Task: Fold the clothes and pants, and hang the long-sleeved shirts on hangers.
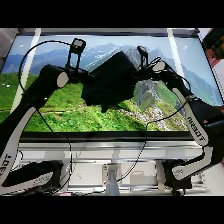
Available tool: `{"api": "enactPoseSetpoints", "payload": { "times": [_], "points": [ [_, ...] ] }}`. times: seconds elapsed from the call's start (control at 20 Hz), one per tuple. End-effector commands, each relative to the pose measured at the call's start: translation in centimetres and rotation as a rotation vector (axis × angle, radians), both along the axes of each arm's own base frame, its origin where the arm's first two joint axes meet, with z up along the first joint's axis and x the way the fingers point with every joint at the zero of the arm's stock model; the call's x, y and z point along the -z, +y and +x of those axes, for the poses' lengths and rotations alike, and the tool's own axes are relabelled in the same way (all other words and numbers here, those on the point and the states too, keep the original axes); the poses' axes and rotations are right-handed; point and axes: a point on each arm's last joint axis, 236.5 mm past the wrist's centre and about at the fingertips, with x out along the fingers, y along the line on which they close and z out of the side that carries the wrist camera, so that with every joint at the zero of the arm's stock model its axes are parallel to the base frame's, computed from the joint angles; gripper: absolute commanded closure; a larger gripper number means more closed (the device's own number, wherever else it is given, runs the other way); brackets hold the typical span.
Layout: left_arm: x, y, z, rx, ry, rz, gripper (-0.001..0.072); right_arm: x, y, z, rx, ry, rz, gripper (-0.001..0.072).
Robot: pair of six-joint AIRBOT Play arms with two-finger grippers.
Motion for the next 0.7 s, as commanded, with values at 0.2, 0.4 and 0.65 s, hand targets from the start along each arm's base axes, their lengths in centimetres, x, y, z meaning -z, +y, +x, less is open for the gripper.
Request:
{"api": "enactPoseSetpoints", "payload": {
  "times": [0.2, 0.4, 0.65],
  "points": [
    [-1.2, 1.2, 0.2, -0.025, -0.024, -0.008, 0.0681, 4.6, -5.3, -3.7, 0.02, 0.254, -0.169, 0.0189],
    [-1.2, 1.3, 0.2, -0.025, -0.024, -0.007, 0.0681, 6.5, -9.8, -2.9, 0.222, 0.346, -0.19, 0.0017],
    [-1.2, 1.3, 0.2, -0.025, -0.024, -0.007, 0.0681, 8.5, -11.0, -4.6, 0.282, 0.558, -0.009, 0.0018]
  ]
}}
